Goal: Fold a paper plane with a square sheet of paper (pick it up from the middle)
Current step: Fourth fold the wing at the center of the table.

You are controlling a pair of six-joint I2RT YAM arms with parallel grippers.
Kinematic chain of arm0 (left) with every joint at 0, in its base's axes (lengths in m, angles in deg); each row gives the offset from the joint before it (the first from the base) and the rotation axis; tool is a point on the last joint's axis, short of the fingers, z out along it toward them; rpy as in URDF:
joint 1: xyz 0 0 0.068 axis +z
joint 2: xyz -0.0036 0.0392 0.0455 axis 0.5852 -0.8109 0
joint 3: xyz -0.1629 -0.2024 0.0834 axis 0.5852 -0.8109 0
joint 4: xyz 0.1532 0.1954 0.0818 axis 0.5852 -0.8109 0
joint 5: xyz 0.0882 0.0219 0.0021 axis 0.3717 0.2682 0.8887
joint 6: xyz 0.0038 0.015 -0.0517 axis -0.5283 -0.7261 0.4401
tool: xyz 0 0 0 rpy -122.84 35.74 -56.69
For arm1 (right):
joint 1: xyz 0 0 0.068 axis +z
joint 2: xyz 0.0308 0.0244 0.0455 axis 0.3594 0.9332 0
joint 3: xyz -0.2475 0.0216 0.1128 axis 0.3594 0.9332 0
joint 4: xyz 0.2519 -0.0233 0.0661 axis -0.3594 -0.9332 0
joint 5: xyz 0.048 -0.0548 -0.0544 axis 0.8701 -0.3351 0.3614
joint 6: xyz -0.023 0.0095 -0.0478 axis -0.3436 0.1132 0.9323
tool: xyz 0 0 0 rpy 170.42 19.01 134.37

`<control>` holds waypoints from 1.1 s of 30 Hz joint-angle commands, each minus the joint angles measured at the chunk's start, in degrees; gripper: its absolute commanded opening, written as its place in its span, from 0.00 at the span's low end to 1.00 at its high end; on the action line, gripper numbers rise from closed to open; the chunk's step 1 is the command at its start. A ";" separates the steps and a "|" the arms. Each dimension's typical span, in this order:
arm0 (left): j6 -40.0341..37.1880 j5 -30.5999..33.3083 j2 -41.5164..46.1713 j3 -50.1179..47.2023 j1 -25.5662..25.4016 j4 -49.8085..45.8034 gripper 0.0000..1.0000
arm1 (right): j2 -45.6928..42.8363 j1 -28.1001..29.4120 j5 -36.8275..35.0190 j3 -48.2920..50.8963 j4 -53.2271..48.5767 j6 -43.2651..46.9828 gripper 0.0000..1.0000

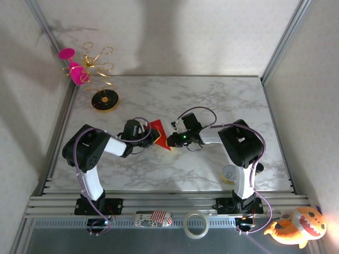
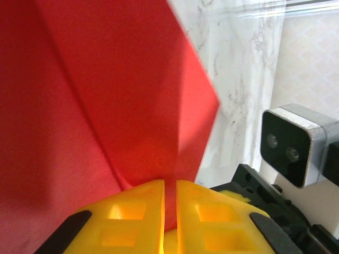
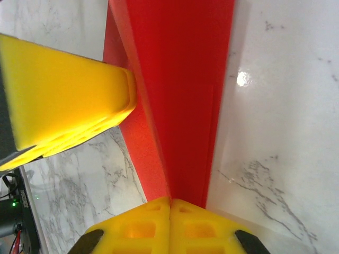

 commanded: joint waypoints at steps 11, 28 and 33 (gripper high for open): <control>0.21 -0.28 -2.79 2.45 -0.44 1.80 0.14 | 3.04 -0.20 -4.45 2.15 -5.33 0.06 0.13; 0.34 -0.90 -3.37 3.76 -0.35 1.36 0.15 | 3.70 -0.19 -6.19 2.93 -5.94 1.07 0.07; 0.48 -0.77 -1.16 3.02 0.34 1.97 0.15 | 3.92 -0.22 -7.09 2.95 -6.29 1.31 0.05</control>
